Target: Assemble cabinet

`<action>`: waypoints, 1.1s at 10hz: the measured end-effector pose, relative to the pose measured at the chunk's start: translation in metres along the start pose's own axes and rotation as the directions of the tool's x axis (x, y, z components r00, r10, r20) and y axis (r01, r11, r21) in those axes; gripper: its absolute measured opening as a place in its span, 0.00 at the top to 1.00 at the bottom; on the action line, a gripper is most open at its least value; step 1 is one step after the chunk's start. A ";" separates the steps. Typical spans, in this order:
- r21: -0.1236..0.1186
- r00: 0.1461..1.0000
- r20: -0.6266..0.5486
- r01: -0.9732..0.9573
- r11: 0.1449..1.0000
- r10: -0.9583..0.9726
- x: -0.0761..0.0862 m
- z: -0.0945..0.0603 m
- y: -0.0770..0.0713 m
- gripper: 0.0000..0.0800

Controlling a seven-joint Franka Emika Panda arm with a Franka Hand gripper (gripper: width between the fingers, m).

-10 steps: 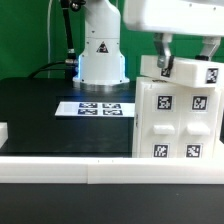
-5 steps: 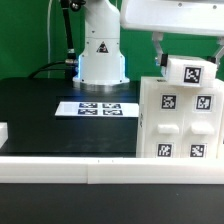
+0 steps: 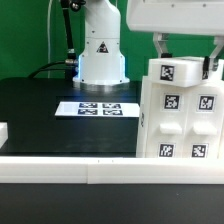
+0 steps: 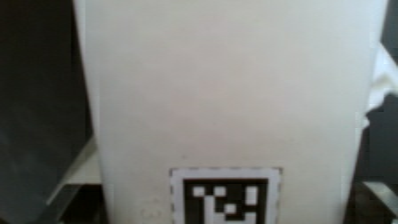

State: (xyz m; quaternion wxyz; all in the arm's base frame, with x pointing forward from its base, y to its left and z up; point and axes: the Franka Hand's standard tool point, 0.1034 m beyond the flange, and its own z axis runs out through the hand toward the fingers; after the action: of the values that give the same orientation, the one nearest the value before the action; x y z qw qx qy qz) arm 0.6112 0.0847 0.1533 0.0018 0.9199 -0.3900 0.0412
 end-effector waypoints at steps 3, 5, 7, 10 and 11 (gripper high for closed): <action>0.000 0.922 -0.010 -0.386 0.922 0.386 0.000 0.001 0.003 0.30; -0.001 0.804 -0.009 -0.595 0.804 0.595 0.000 0.002 0.004 0.30; -0.005 0.657 -0.008 -0.754 0.657 0.754 -0.001 0.002 0.005 0.30; -0.011 0.504 0.015 -0.864 0.504 0.864 0.002 0.002 0.006 0.30; -0.018 0.471 0.037 -0.881 0.472 0.881 -0.002 0.003 0.002 0.30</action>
Offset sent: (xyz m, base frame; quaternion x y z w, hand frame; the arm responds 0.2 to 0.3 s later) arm -0.0074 -0.0049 -0.0115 -0.0189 0.0351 0.3477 0.9368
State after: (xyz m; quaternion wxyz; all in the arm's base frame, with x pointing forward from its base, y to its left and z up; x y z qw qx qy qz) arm 0.6083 0.0847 0.1503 -0.0291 0.5894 -0.8071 0.0182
